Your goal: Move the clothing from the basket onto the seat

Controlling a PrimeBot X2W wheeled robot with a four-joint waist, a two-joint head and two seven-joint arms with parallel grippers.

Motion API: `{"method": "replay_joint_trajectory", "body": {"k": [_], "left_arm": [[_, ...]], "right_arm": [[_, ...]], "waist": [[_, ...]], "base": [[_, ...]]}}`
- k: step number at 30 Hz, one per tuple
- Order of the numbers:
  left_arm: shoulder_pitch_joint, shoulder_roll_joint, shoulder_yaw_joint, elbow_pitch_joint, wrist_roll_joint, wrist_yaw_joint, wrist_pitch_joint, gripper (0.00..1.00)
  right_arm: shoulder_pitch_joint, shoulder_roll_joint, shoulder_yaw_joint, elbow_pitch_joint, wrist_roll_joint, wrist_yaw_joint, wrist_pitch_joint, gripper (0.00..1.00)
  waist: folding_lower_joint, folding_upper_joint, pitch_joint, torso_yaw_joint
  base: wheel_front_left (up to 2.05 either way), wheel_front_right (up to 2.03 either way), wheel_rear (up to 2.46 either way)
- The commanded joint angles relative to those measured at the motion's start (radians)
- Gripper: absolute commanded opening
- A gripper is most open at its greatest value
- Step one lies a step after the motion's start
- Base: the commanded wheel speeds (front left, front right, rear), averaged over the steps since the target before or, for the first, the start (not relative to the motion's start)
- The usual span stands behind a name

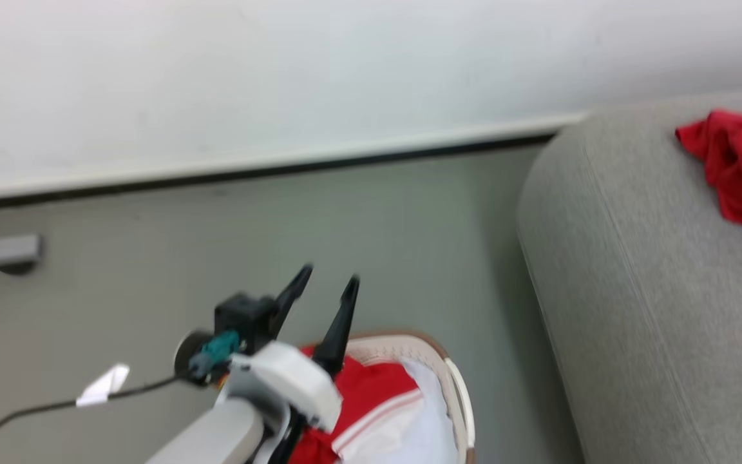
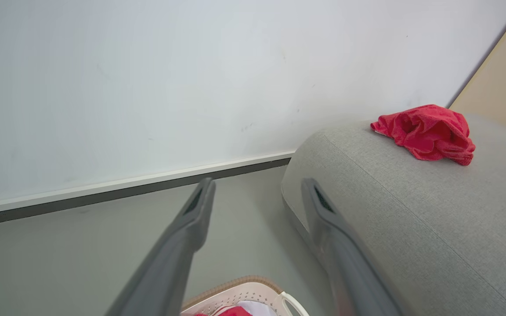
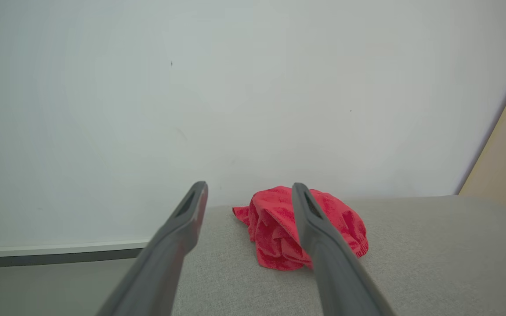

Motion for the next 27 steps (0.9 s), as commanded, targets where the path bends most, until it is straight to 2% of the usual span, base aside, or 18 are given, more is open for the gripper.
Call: {"method": "replay_joint_trajectory", "body": {"k": [1,8,12,21,27], "left_arm": [[0.049,0.011,0.007,0.019,0.004,0.015,-0.021,1.00],[0.195,0.013,0.081,0.036,0.009,0.048,-0.040,1.00],[0.277,-0.001,0.159,0.010,0.047,0.050,-0.039,1.00],[0.405,-0.042,0.274,-0.026,0.157,0.008,-0.040,1.00],[0.466,-0.085,0.348,-0.027,0.224,-0.027,-0.040,1.00]], "right_arm": [[0.067,0.008,0.019,-0.036,0.001,-0.002,0.000,1.00],[0.241,0.069,0.070,-0.150,0.011,-0.002,0.023,1.00],[0.319,0.088,0.103,-0.161,0.027,-0.002,0.021,1.00],[0.398,0.104,0.148,-0.094,0.033,-0.002,0.004,1.00],[0.411,0.104,0.174,-0.044,0.078,-0.002,-0.002,1.00]], "waist": [[0.0003,0.0000,-0.112,0.068],[0.0003,0.0000,-0.211,0.133],[0.0003,0.0000,-0.232,0.166],[0.0003,0.0000,-0.262,0.208],[0.0003,0.0000,-0.280,0.216]], "base": [[0.00,0.00,0.00],[0.00,0.00,0.00],[0.00,0.00,0.00],[0.00,0.00,0.00],[0.00,0.00,0.00]]}}
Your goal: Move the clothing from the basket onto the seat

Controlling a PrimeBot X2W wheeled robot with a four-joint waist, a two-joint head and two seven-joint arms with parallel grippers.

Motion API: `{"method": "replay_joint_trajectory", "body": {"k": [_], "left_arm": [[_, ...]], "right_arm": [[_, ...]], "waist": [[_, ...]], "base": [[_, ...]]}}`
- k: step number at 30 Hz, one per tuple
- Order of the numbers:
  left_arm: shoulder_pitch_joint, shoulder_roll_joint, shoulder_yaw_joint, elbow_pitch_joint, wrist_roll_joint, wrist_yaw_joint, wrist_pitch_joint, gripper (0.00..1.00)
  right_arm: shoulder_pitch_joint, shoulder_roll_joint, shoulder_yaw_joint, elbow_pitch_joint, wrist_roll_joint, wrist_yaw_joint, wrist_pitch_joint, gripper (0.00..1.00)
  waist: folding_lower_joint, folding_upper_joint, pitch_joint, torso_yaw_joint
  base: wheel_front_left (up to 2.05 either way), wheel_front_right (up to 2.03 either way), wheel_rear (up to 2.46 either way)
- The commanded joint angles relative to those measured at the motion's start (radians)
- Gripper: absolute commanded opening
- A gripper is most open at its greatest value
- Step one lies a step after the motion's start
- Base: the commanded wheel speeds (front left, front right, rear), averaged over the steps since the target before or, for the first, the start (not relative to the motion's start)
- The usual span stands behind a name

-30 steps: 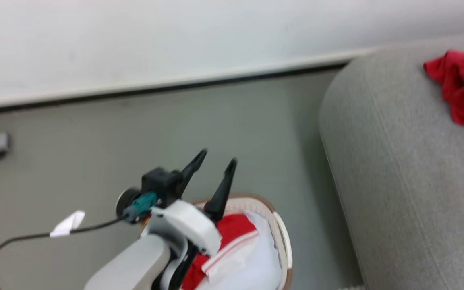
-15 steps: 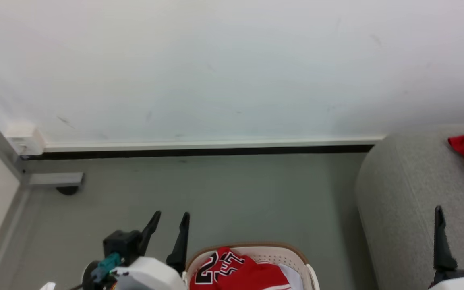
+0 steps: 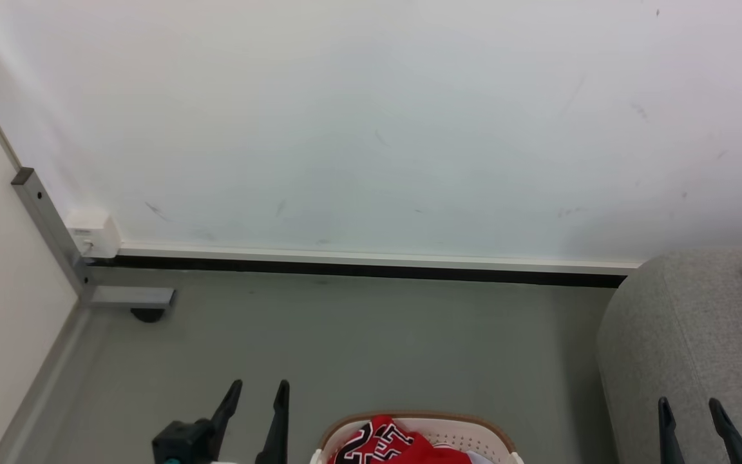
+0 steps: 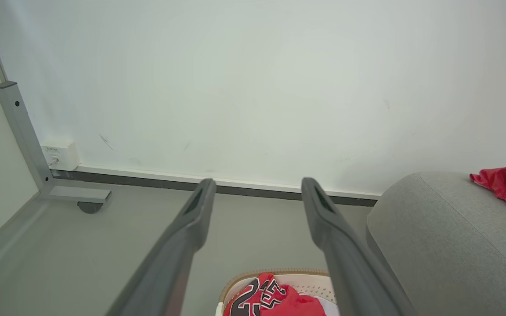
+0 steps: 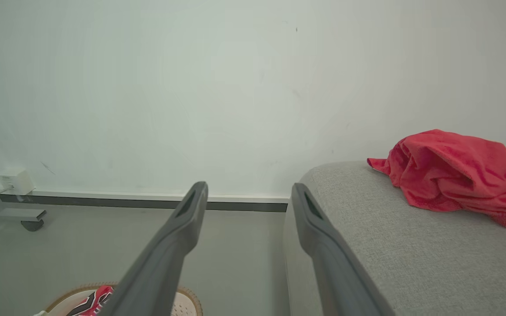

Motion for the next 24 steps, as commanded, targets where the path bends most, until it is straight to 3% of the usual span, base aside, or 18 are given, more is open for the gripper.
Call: {"method": "replay_joint_trajectory", "body": {"k": [1,24], "left_arm": [[0.015,-0.006,0.013,0.004,0.021,-0.007,0.000,1.00],[0.024,-0.097,0.144,0.061,0.153,-0.114,0.000,1.00]], "right_arm": [[0.015,-0.002,0.002,0.007,0.013,-0.002,-0.006,1.00],[0.002,-0.002,0.032,-0.006,0.033,-0.002,-0.008,1.00]], "waist": [[0.0002,0.0000,-0.004,0.002],[0.0002,0.0000,0.018,-0.019]], "base": [[0.00,0.00,0.00],[0.00,0.00,0.00]]}}
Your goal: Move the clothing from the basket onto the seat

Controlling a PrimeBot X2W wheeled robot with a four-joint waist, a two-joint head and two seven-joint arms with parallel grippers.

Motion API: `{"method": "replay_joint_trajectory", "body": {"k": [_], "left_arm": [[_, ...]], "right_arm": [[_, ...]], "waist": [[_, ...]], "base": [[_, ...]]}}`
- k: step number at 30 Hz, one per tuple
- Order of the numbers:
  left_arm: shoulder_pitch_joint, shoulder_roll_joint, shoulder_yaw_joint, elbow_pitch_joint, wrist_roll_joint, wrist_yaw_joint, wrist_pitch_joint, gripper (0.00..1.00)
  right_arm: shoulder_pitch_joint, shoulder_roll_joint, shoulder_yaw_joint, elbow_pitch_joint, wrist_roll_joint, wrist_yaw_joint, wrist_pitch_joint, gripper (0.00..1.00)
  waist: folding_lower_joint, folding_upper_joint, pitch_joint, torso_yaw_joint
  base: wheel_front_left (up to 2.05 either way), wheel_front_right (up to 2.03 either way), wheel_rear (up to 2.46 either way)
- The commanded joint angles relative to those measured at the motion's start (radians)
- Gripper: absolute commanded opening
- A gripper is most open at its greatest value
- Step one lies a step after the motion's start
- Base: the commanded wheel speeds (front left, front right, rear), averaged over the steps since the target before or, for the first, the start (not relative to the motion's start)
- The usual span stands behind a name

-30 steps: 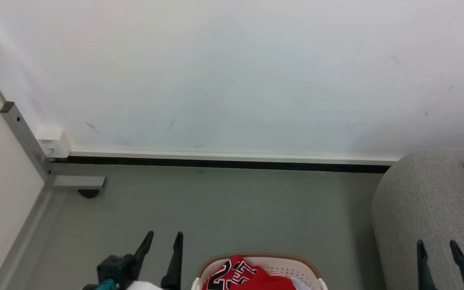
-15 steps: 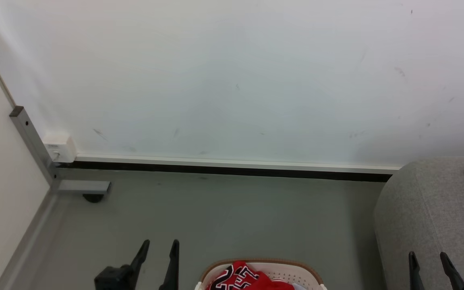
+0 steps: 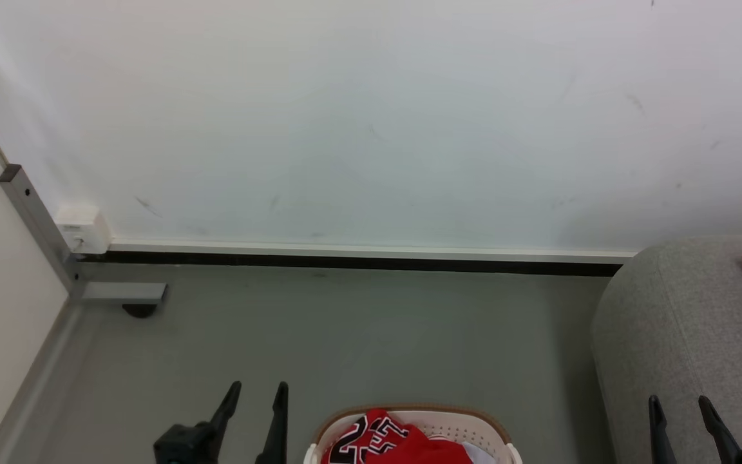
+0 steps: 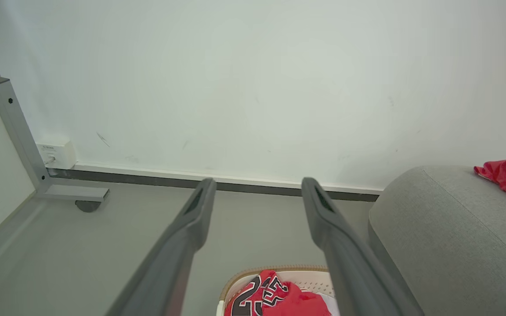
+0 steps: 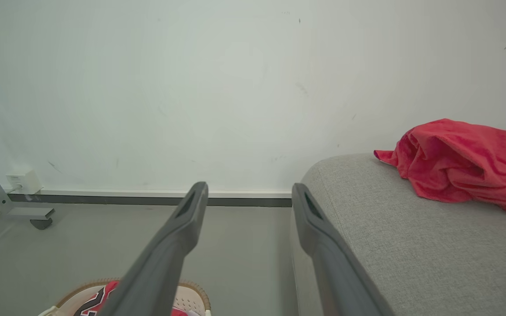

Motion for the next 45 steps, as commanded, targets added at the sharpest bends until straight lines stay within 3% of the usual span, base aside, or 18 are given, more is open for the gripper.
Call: {"method": "replay_joint_trajectory", "body": {"k": [1,8,28,38,45], "left_arm": [[-0.012,0.000,0.000,0.011,0.022,-0.007,0.000,1.00],[-0.101,-0.014,-0.047,0.083,0.061,-0.028,0.019,1.00],[-0.517,-0.038,-0.257,0.515,0.212,-0.130,0.287,1.00],[-0.648,0.001,-0.256,0.717,0.240,-0.077,0.299,1.00],[-0.732,0.034,-0.265,0.790,0.271,-0.034,0.288,1.00]], "right_arm": [[-0.010,-0.002,-0.001,-0.007,0.001,-0.002,-0.007,1.00],[-0.052,-0.002,0.001,-0.032,-0.007,-0.002,-0.007,1.00],[-0.301,-0.002,0.130,-0.139,0.093,-0.002,-0.005,1.00],[-0.369,-0.002,0.171,-0.191,0.177,-0.002,-0.005,1.00],[-0.370,-0.002,0.184,-0.211,0.212,-0.002,-0.005,1.00]], "waist": [[0.0000,-0.0001,0.011,-0.009],[0.0000,-0.0001,0.084,-0.058],[0.0000,-0.0001,0.521,-0.284],[0.0000,-0.0001,0.686,-0.353],[0.0000,-0.0001,0.756,-0.363]], "base": [[0.00,0.00,0.00],[0.00,0.00,0.00],[0.00,0.00,0.00],[0.00,0.00,0.00],[0.00,0.00,0.00]]}}
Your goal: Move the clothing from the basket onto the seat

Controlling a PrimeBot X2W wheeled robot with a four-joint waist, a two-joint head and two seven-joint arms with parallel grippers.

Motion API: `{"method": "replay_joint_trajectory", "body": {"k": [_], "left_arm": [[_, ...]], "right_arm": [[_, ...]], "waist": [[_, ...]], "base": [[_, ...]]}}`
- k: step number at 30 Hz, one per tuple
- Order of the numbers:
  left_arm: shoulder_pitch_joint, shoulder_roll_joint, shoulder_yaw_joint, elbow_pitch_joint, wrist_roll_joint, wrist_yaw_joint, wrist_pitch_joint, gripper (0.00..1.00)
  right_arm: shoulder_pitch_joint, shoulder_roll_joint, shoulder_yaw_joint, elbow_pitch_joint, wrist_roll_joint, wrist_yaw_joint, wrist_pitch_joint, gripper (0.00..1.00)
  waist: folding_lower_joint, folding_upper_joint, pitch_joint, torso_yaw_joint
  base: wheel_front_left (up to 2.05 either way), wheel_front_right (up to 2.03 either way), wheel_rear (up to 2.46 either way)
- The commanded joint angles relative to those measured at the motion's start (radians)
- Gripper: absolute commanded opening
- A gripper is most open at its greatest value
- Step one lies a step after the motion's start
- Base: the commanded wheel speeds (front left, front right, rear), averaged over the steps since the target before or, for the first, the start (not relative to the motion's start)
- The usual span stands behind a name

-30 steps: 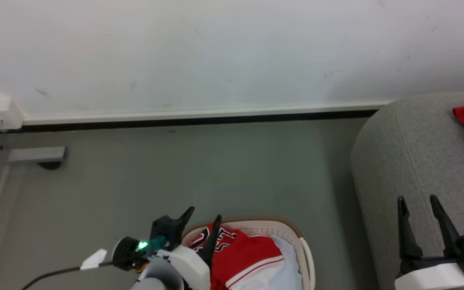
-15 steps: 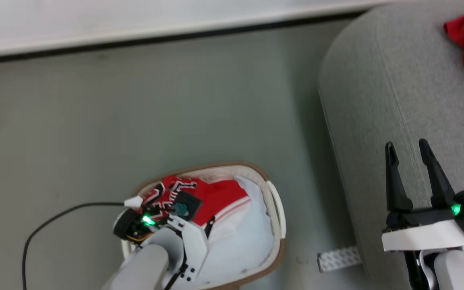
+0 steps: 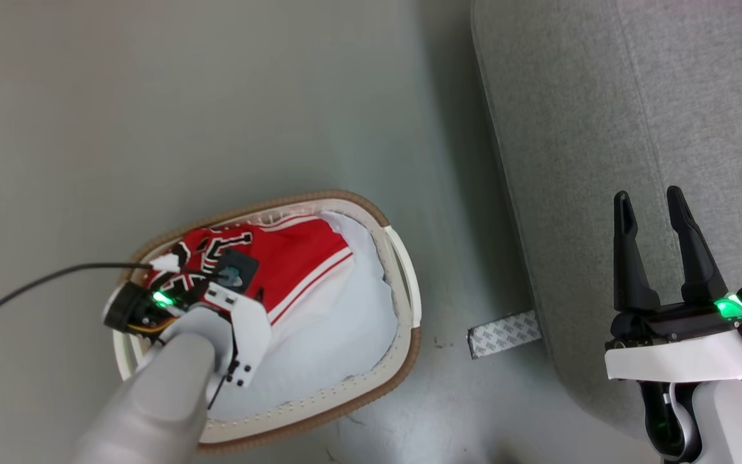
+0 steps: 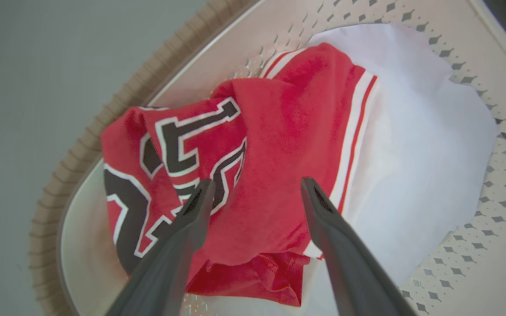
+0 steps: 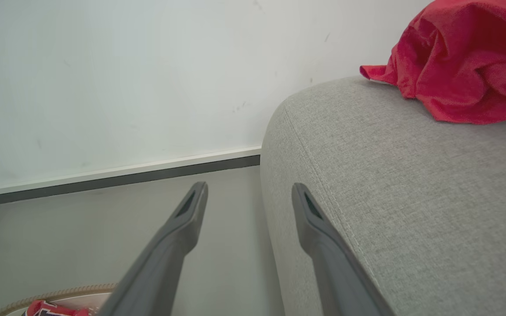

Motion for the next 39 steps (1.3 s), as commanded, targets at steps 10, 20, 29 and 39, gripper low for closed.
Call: {"method": "replay_joint_trajectory", "body": {"k": [10,20,29,39], "left_arm": [[-0.088,0.039,-0.011,0.084,0.011,-0.007,-0.010,1.00],[-0.078,-0.020,-0.022,0.136,-0.028,-0.066,-0.074,0.00],[-0.005,-0.098,0.021,0.116,-0.134,-0.118,-0.183,0.00],[0.091,-0.121,0.036,0.006,-0.236,-0.135,-0.235,0.00]], "right_arm": [[-0.021,-0.001,0.031,-0.017,0.036,-0.002,-0.002,1.00],[0.014,-0.001,0.013,0.014,0.038,-0.002,-0.002,1.00],[0.077,-0.002,-0.056,0.071,-0.027,-0.002,-0.002,1.00],[0.203,-0.003,-0.155,0.118,-0.119,-0.002,-0.002,1.00]], "waist": [[-0.0003,0.0000,0.096,-0.044],[-0.0003,0.0000,0.044,-0.033],[-0.0003,0.0000,-0.198,0.074],[-0.0003,0.0000,-0.496,0.204]], "base": [[0.00,0.00,0.00],[0.00,0.00,0.00],[0.00,0.00,0.00],[0.00,0.00,0.00]]}}
